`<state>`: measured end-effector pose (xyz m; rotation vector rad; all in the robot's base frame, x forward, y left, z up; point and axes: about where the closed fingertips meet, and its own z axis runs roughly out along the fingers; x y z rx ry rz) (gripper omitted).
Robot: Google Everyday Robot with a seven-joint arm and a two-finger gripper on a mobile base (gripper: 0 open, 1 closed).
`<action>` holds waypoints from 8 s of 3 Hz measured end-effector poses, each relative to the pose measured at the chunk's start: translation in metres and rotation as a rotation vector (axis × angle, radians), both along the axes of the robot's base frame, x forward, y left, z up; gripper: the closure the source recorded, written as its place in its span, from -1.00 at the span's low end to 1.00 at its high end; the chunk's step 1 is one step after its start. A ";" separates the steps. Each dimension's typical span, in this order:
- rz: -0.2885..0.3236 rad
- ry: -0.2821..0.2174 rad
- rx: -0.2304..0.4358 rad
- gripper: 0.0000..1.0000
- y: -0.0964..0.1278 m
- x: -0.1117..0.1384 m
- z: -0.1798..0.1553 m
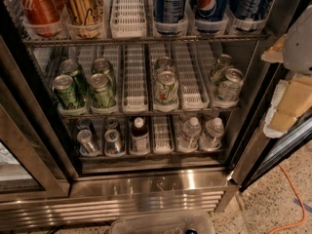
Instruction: Pick 7up can from middle shelf of fridge
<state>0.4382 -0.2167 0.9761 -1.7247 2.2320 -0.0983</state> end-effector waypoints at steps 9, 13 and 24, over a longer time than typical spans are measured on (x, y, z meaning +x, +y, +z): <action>-0.691 0.049 0.678 -1.00 0.098 0.045 -0.206; -0.893 -0.001 0.575 -1.00 0.079 0.048 -0.219; -0.983 -0.412 1.050 -1.00 0.071 0.100 -0.170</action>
Offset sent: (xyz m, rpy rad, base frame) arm 0.0063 0.0175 -0.0321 0.4253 -0.0568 -0.2476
